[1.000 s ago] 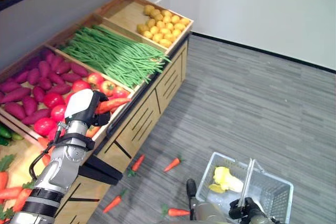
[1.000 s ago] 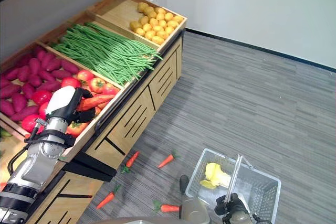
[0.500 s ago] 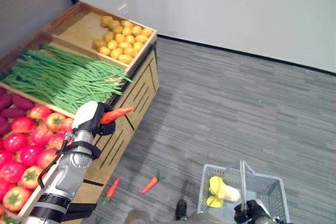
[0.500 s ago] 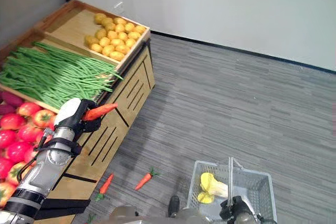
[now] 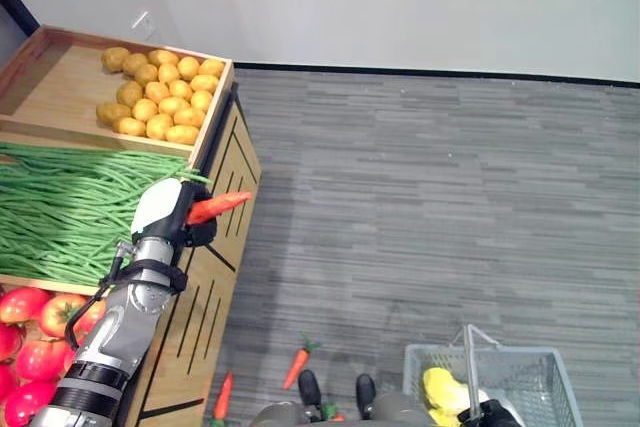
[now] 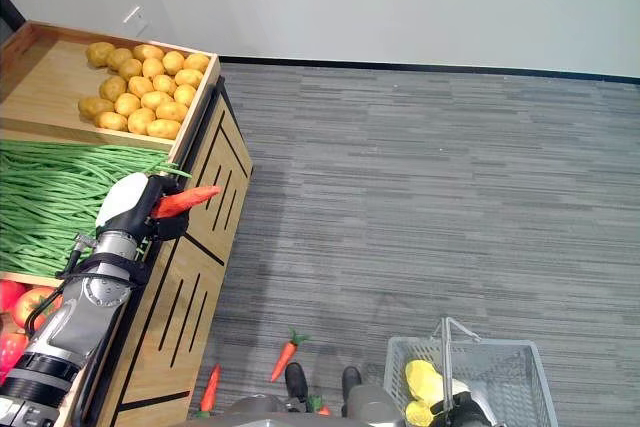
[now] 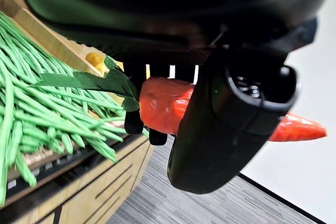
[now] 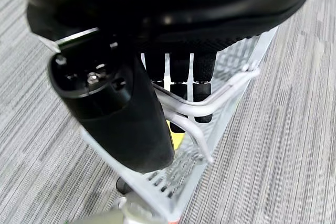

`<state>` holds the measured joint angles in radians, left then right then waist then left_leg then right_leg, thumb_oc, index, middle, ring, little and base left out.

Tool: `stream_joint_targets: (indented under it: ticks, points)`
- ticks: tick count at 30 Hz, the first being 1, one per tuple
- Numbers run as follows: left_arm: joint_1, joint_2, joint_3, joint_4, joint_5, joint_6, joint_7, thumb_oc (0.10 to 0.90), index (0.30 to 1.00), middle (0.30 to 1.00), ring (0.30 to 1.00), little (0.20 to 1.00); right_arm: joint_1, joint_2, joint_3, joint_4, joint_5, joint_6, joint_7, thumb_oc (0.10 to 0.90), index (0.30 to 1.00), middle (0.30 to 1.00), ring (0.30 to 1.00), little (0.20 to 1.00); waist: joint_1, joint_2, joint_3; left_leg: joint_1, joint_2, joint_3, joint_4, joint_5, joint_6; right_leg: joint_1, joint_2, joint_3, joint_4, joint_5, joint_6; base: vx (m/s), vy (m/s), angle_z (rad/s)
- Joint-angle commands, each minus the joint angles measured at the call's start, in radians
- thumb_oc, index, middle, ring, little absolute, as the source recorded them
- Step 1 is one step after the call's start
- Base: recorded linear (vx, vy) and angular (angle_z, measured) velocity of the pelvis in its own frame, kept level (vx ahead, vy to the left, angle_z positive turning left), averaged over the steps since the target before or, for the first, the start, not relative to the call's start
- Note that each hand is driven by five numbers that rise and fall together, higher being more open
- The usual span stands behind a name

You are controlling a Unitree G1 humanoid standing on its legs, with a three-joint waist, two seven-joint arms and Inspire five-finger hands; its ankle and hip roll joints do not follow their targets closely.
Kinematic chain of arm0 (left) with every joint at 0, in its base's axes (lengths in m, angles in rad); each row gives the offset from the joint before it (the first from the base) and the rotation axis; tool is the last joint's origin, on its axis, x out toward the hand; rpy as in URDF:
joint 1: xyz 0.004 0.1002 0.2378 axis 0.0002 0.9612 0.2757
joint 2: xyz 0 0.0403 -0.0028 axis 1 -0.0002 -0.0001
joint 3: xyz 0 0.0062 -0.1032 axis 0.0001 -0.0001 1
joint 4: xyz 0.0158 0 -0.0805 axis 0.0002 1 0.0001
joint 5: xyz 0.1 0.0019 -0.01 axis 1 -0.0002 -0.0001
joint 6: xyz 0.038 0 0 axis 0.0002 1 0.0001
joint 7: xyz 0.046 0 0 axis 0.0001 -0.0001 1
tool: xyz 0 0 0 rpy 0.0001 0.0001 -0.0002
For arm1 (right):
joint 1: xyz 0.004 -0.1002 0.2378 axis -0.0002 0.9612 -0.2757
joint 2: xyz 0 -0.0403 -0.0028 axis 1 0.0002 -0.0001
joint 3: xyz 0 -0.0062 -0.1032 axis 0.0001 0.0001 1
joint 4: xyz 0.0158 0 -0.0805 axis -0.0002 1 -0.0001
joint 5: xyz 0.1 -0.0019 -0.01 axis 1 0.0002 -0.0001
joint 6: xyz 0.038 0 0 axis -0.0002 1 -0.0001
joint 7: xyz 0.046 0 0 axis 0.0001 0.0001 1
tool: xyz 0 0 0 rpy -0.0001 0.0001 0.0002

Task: Get the vegetables into the basket

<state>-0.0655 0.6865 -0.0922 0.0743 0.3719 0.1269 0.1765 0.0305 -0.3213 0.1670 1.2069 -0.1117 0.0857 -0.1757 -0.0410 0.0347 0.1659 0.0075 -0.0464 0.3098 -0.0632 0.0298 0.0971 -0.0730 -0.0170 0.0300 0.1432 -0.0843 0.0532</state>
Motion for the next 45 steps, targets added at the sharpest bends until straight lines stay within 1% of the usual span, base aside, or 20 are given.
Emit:
stream_joint_targets:
  ticks: [1,3,4,5,6,7,8,9,10,11,13,14,17,19,22,27,31,39,40,45]
  points:
    - [-0.043,0.075,0.100,-0.110,0.017,-0.045,0.075,0.400,0.300,0.300,0.300,0.300,-0.032,-0.005,0.037,0.010,-0.017,-0.015,-0.011,0.400,0.300,0.300,0.300,0.300,0.019,-0.028,-0.057,0.016,-0.014,0.008,0.152,-0.221,0.013,-0.072,-0.072,0.051,-0.074,0.152,0.097,-0.01,0.104,-0.26]
    - [-0.043,0.076,0.101,-0.112,0.019,-0.045,0.076,0.400,0.300,0.300,0.300,0.300,-0.030,-0.004,0.036,0.009,-0.015,-0.015,-0.012,0.400,0.300,0.300,0.300,0.300,0.017,-0.028,-0.054,0.016,-0.015,0.011,0.163,-0.231,0.017,-0.070,-0.074,0.054,-0.077,0.155,0.102,-0.01,0.096,-0.26]
    - [-0.043,0.080,0.101,-0.117,0.018,-0.044,0.077,0.400,0.300,0.300,0.300,0.300,-0.032,-0.007,0.034,0.007,-0.010,-0.014,-0.013,0.400,0.300,0.300,0.300,0.300,0.015,-0.026,-0.050,0.005,-0.018,0.033,0.189,-0.245,0.022,-0.082,-0.080,0.067,-0.087,0.183,0.115,-0.03,0.084,-0.17]
    - [-0.043,0.080,0.101,-0.117,0.017,-0.044,0.077,0.400,0.300,0.300,0.300,0.300,-0.033,-0.007,0.035,0.007,-0.010,-0.014,-0.013,0.400,0.300,0.300,0.300,0.300,0.017,-0.026,-0.051,0.003,-0.017,0.036,0.190,-0.246,0.023,-0.084,-0.079,0.069,-0.088,0.184,0.115,-0.02,0.164,-0.14]
    - [-0.041,0.082,0.102,-0.123,0.016,-0.044,0.076,0.400,0.300,0.300,0.300,0.300,-0.043,-0.008,0.033,0.004,-0.009,-0.013,-0.015,0.400,0.300,0.300,0.300,0.300,0.016,-0.020,-0.046,0.003,-0.020,0.038,0.191,-0.260,0.024,-0.092,-0.087,0.064,-0.095,0.206,0.138,-0.01,0.089,-0.26]
    - [-0.039,0.084,0.105,-0.124,0.017,-0.045,0.077,0.400,0.300,0.300,0.300,0.300,-0.048,-0.008,0.033,0.004,-0.008,-0.014,-0.015,0.400,0.300,0.300,0.300,0.300,0.018,-0.019,-0.044,-0.003,-0.016,0.050,0.191,-0.259,0.025,-0.099,-0.085,0.068,-0.099,0.226,0.147,-0.03,0.086,-0.40]
    - [-0.031,0.087,0.109,-0.125,0.017,-0.046,0.079,0.400,0.300,0.300,0.300,0.300,-0.053,-0.008,0.036,0.001,-0.008,-0.016,-0.017,0.400,0.300,0.300,0.300,0.300,0.022,-0.017,-0.043,-0.006,-0.009,0.064,0.183,-0.254,0.022,-0.112,-0.086,0.058,-0.097,0.248,0.152,-0.10,-0.038,-0.55]
    - [-0.027,0.094,0.111,-0.127,0.007,-0.047,0.084,0.400,0.300,0.300,0.300,0.300,-0.069,-0.004,0.044,-0.001,-0.005,-0.017,-0.023,0.400,0.300,0.300,0.300,0.300,0.037,-0.009,-0.035,-0.016,0.015,0.078,0.172,-0.236,0.017,-0.134,-0.104,-0.016,-0.053,0.230,0.142,-0.10,-0.057,-0.62]
    - [-0.030,0.097,0.107,-0.127,0.007,-0.045,0.084,0.400,0.300,0.300,0.300,0.300,-0.073,-0.004,0.046,-0.006,0.000,-0.020,-0.027,0.400,0.300,0.300,0.300,0.300,0.037,-0.004,-0.034,-0.018,0.021,0.076,0.165,-0.225,0.015,-0.128,-0.108,-0.040,-0.029,0.207,0.131,-0.07,-0.091,-0.61]
    - [-0.042,0.095,0.094,-0.126,0.007,-0.042,0.080,0.400,0.300,0.300,0.300,0.300,-0.070,-0.003,0.045,-0.012,0.006,-0.024,-0.033,0.400,0.300,0.300,0.300,0.300,0.034,0.000,-0.038,-0.011,0.019,0.054,0.132,-0.205,0.006,-0.079,-0.118,-0.092,0.013,0.136,0.110,0.00,-0.080,-0.34]
    - [-0.037,0.094,0.095,-0.125,0.014,-0.039,0.069,0.400,0.300,0.300,0.300,0.300,-0.069,-0.005,0.044,-0.012,0.006,-0.025,-0.034,0.400,0.300,0.300,0.300,0.300,0.046,-0.007,-0.066,-0.006,0.009,0.051,0.102,-0.201,0.000,-0.022,-0.130,-0.122,-0.038,0.145,0.108,0.03,-0.087,0.09]
    - [-0.032,0.092,0.096,-0.125,0.013,-0.042,0.067,0.400,0.300,0.300,0.300,0.300,-0.075,-0.010,0.043,-0.020,0.006,-0.026,-0.033,0.400,0.300,0.300,0.300,0.300,0.046,-0.011,-0.072,-0.003,0.009,0.051,0.096,-0.195,-0.002,-0.026,-0.130,-0.122,-0.058,0.163,0.111,0.02,-0.097,0.12]
    - [-0.025,0.085,0.097,-0.123,0.012,-0.044,0.060,0.400,0.300,0.300,0.300,0.300,-0.072,-0.017,0.038,-0.031,0.007,-0.027,-0.033,0.400,0.300,0.300,0.300,0.300,0.053,-0.018,-0.085,-0.003,0.016,0.053,0.108,-0.198,-0.008,-0.023,-0.128,-0.123,-0.077,0.164,0.111,0.02,-0.112,-0.07]
    - [-0.027,0.073,0.083,-0.115,0.009,-0.046,0.052,0.400,0.300,0.300,0.300,0.300,-0.071,-0.019,0.034,-0.035,0.006,-0.024,-0.035,0.400,0.300,0.300,0.300,0.300,0.053,-0.027,-0.094,0.013,0.019,0.047,0.117,-0.201,-0.017,0.000,-0.118,-0.128,-0.095,0.127,0.103,0.03,-0.152,0.02]
    - [-0.023,0.064,0.074,-0.112,0.005,-0.045,0.047,0.400,0.300,0.300,0.300,0.300,-0.068,-0.019,0.031,-0.042,0.006,-0.019,-0.036,0.400,0.300,0.300,0.300,0.300,0.051,-0.029,-0.097,0.034,0.021,0.033,0.115,-0.200,-0.023,0.020,-0.112,-0.143,-0.096,0.101,0.095,0.03,-0.114,0.08]
    - [-0.015,0.052,0.067,-0.113,-0.002,-0.047,0.042,0.400,0.300,0.300,0.300,0.300,-0.070,-0.018,0.019,-0.069,0.029,-0.016,-0.045,0.400,0.300,0.300,0.300,0.300,0.047,-0.031,-0.107,0.058,0.029,0.014,0.101,-0.190,-0.034,0.052,-0.103,-0.162,-0.112,0.075,0.084,0.02,-0.097,0.17]
    - [-0.014,0.048,0.053,-0.112,-0.004,-0.047,0.034,0.400,0.300,0.300,0.300,0.300,-0.086,-0.040,0.029,-0.133,0.016,-0.010,-0.052,0.400,0.300,0.300,0.300,0.300,0.049,-0.034,-0.114,0.073,0.035,0.007,0.090,-0.182,-0.042,0.065,-0.097,-0.170,-0.114,0.064,0.077,0.01,-0.079,0.09]
    - [-0.055,0.035,-0.009,-0.119,-0.013,-0.058,0.010,0.400,0.300,0.300,0.300,0.300,-0.199,-0.120,0.051,-0.261,0.005,0.008,-0.066,0.400,0.300,0.300,0.300,0.300,0.062,-0.032,-0.122,0.083,0.031,-0.005,0.054,-0.156,-0.046,0.075,-0.098,-0.180,-0.124,0.066,0.072,-0.02,-0.034,0.07]
    - [-0.066,0.034,-0.021,-0.118,-0.016,-0.060,0.009,0.400,0.300,0.300,0.300,0.300,-0.226,-0.130,0.058,-0.273,0.007,0.008,-0.068,0.400,0.300,0.300,0.300,0.300,0.064,-0.032,-0.119,0.078,0.031,0.008,0.053,-0.146,-0.043,0.070,-0.098,-0.189,-0.126,0.074,0.066,-0.05,-0.029,0.09]
    - [-0.130,0.025,-0.089,-0.109,-0.031,-0.067,-0.001,0.400,0.300,0.300,0.300,0.300,-0.349,-0.153,0.107,-0.304,0.002,0.016,-0.071,0.400,0.300,0.300,0.300,0.300,0.074,-0.024,-0.118,0.077,0.029,0.005,0.060,-0.151,-0.042,0.076,-0.102,-0.193,-0.132,0.075,0.066,-0.02,-0.014,0.05]
